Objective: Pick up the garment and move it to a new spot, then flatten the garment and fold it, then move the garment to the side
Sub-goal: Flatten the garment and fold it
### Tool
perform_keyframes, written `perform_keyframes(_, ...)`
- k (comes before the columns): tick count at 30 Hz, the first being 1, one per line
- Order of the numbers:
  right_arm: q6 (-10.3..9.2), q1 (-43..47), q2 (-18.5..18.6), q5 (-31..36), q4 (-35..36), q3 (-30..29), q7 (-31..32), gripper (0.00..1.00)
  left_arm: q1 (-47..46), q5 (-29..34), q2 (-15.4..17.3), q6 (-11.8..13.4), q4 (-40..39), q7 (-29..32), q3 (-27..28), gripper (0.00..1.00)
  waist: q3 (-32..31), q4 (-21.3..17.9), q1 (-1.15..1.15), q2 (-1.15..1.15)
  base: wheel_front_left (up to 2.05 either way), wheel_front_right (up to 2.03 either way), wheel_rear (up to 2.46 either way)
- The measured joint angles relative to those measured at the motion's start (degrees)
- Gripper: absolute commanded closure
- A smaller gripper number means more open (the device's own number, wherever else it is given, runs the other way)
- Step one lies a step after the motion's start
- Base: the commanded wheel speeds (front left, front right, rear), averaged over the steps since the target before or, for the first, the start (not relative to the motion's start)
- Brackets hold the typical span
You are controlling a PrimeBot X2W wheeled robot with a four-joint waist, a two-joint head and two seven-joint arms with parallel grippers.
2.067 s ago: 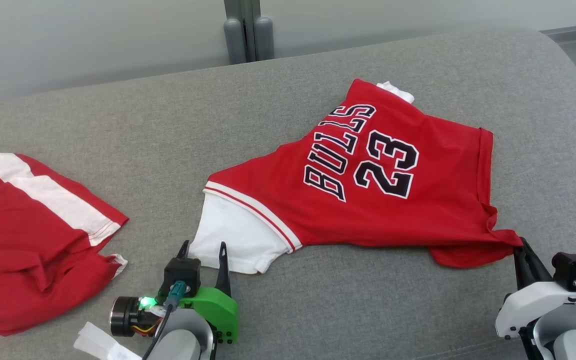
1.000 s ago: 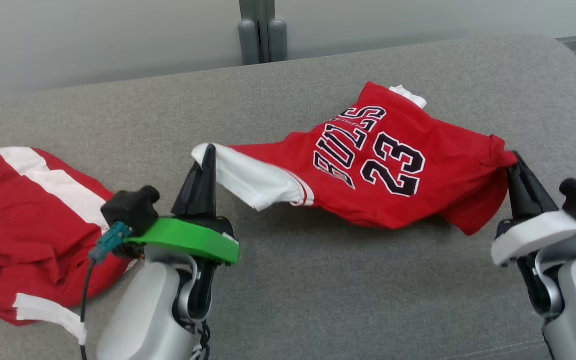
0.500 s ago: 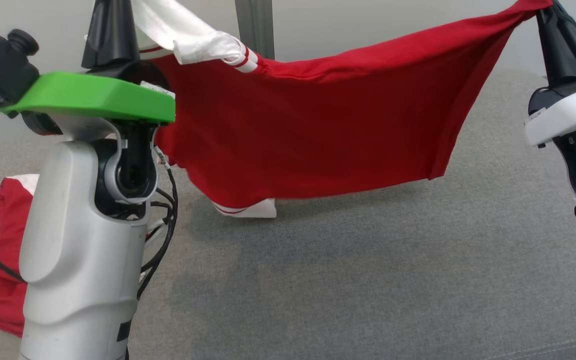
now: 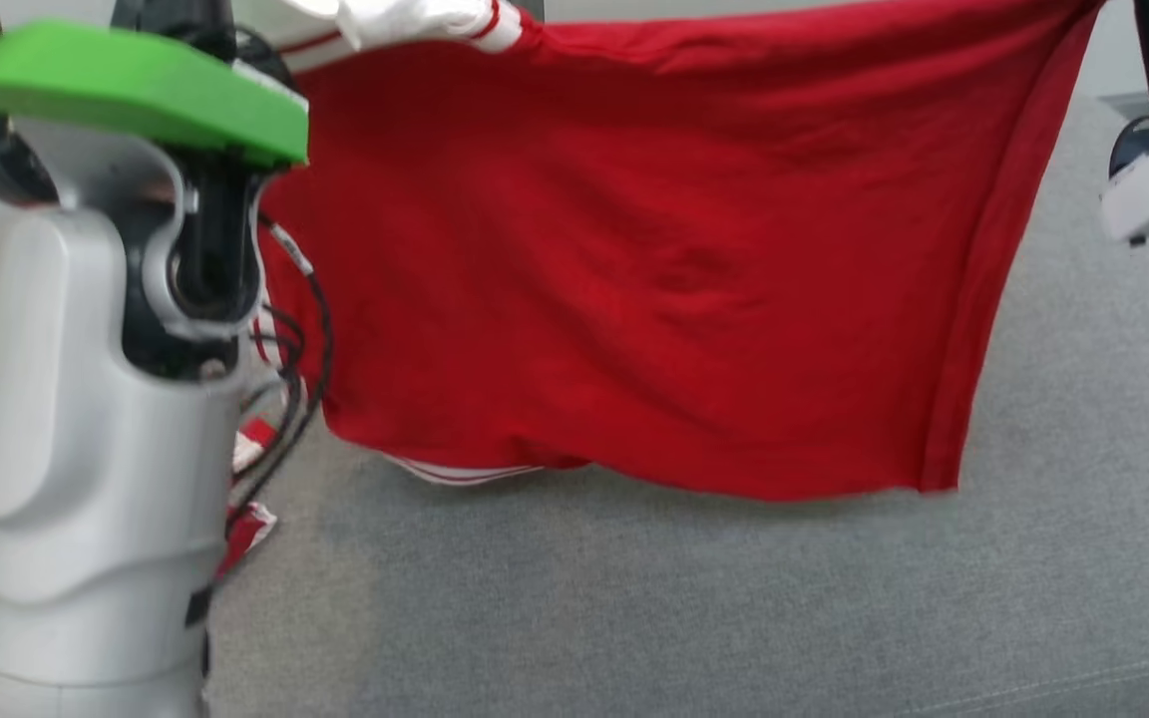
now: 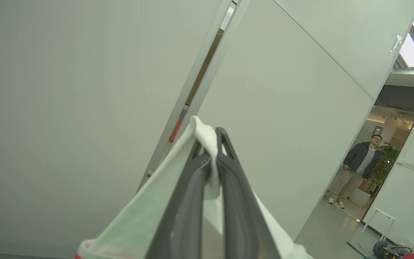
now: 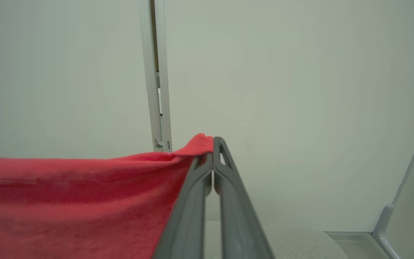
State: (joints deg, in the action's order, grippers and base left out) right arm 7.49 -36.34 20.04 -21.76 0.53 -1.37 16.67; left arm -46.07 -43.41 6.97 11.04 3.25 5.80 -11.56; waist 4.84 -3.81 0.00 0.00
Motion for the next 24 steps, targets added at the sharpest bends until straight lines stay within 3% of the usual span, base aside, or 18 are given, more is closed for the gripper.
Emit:
perform_keyframes(5,0.01,-11.4,1.8,-0.5,-8.5,2.2,0.8,1.00,-11.3,2.8,2.9,-0.4,8.3,3.3,-1.7,1.00,5.6,-0.2,0.00,0.00,0.00,0.00,0.00)
perform_keyframes(9,0.03,-25.0,3.3,1.6,-19.0,3.8,-3.5,1.00,-23.7,5.1,3.4,-2.3,17.4,2.6,-2.6,1.00,11.0,-0.5,0.00,0.00,0.00,0.00,0.00)
perform_keyframes(13,0.04,-37.6,3.4,6.1,-29.2,5.2,-12.2,1.00,-36.0,7.0,2.7,-3.7,26.8,-2.5,-2.4,1.00,16.2,-0.7,0.00,0.00,0.00,0.00,0.00)
perform_keyframes(19,0.07,-48.9,1.8,12.5,-42.5,0.7,-27.6,1.00,-47.5,8.1,0.6,-5.4,37.7,-13.7,-0.9,1.00,22.4,-0.4,0.00,0.00,0.00,0.00,0.00)
perform_keyframes(24,0.07,-49.9,0.2,13.6,-50.2,-2.2,-31.0,1.00,-48.9,7.2,-1.1,-8.3,44.5,-18.4,-0.3,1.00,24.7,1.2,0.01,0.00,0.00,0.00,0.00)
